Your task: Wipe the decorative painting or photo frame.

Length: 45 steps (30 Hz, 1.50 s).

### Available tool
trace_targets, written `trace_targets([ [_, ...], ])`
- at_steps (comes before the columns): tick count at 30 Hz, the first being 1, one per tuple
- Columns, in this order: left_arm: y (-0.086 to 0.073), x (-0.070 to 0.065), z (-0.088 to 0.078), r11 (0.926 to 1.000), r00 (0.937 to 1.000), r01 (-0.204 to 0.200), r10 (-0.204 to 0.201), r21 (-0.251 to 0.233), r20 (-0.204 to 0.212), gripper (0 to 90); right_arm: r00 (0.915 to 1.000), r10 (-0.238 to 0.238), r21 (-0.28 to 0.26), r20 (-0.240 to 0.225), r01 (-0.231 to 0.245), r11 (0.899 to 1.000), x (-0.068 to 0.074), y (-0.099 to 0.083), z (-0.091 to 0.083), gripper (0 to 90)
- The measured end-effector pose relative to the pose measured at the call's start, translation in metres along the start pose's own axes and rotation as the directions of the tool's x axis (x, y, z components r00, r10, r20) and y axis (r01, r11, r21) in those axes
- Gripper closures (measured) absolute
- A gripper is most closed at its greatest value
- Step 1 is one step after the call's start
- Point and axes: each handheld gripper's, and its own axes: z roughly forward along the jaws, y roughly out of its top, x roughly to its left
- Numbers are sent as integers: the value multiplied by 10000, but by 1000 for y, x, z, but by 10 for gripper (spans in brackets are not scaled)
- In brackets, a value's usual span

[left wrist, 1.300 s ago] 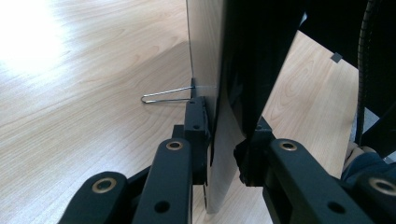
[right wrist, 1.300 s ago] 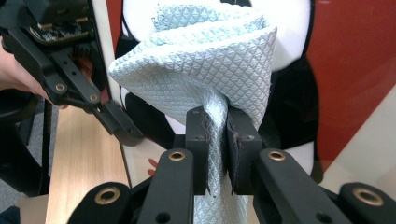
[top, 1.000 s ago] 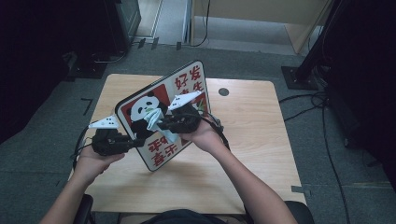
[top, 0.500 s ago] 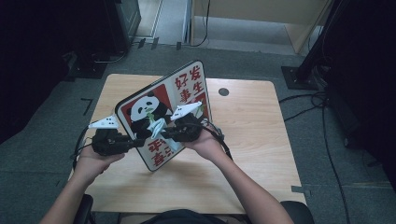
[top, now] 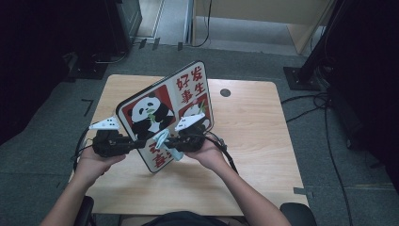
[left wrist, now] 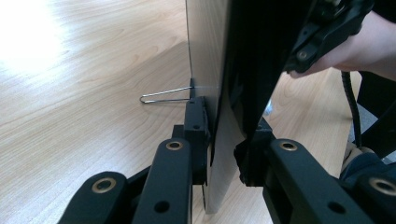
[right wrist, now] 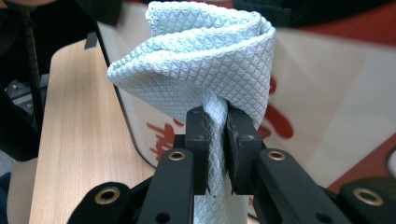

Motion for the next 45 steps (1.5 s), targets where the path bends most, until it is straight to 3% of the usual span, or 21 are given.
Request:
trace_targets([
  [4,0,0,0,10000,10000,5,-5,-2,4,769,10000,-32,249,38,31,9997,1,-8,4,807],
  [10,0,0,0,10000,10000,8,-8,-10,15,769,9999,82,193,117,-85,9998,1,-24,11,807],
  [29,0,1,0,10000,10000,35,-35,-28,89,768,9974,723,786,5,-721,9943,-3,-61,30,807],
  [36,0,1,0,10000,9999,26,-26,-21,126,763,9935,1137,1330,-52,-1120,9848,-2,-58,29,810],
  [45,-1,3,-3,10000,9999,-62,62,-62,94,720,9969,784,576,25,-784,9953,4,-26,3,810],
])
